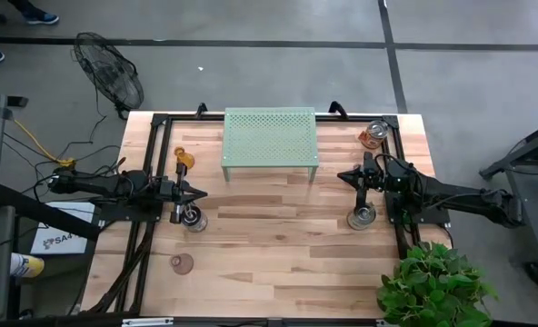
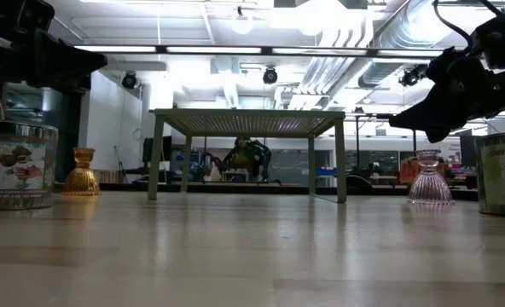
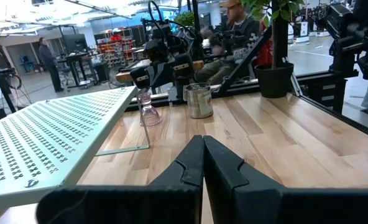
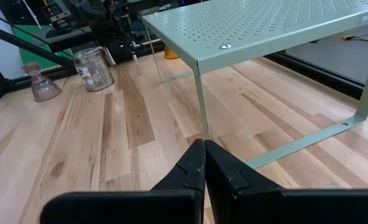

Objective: Pick & Place candle stick holders

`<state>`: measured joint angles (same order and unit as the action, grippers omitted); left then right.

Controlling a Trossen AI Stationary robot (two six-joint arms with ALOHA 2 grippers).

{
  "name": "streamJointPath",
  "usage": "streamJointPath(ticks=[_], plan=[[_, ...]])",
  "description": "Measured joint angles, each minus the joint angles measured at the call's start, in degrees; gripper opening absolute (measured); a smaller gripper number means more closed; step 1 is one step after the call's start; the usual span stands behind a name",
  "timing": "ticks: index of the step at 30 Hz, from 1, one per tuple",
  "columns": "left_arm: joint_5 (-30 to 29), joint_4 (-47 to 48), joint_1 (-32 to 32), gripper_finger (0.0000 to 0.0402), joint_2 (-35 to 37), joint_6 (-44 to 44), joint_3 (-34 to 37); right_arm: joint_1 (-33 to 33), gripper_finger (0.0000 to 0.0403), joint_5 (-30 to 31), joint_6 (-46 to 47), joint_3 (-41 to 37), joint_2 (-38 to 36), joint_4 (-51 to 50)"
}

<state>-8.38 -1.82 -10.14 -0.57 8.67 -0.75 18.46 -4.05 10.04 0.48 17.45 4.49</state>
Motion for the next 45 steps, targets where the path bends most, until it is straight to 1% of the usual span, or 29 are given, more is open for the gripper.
streamJointPath(ticks=[31, 37, 39, 41, 43, 45], plan=[[-0.1, -0.1, 0.0, 0.0001, 0.0, -0.2, 0.0, 0.0, 0.0001, 0.0, 0.0, 0.0, 0.0, 0.0], [0.3, 1.1, 0.0, 0.0001, 0.0, -2.8, -0.8, 0.0, 0.0001, 0.0, 0.0, 0.0, 0.0, 0.0], [1.5, 3.2, 0.0, 0.0001, 0.0, -3.6, -1.7, 0.0, 0.0001, 0.0, 0.0, 0.0, 0.0, 0.0], [4.0, 4.4, 0.0, 0.0001, 0.0, -4.0, -2.5, 0.0, 0.0001, 0.0, 0.0, 0.0, 0.0, 0.0], [6.7, 4.2, 0.0, 0.0001, 0.0, -4.4, -3.0, 0.0, 0.0001, 0.0, 0.0, 0.0, 0.0, 0.0], [8.1, 4.0, 0.0, 0.0001, 0.0, -5.0, -3.1, 0.0, 0.0001, 0.0, 0.0, 0.0, 0.0, 0.0]])
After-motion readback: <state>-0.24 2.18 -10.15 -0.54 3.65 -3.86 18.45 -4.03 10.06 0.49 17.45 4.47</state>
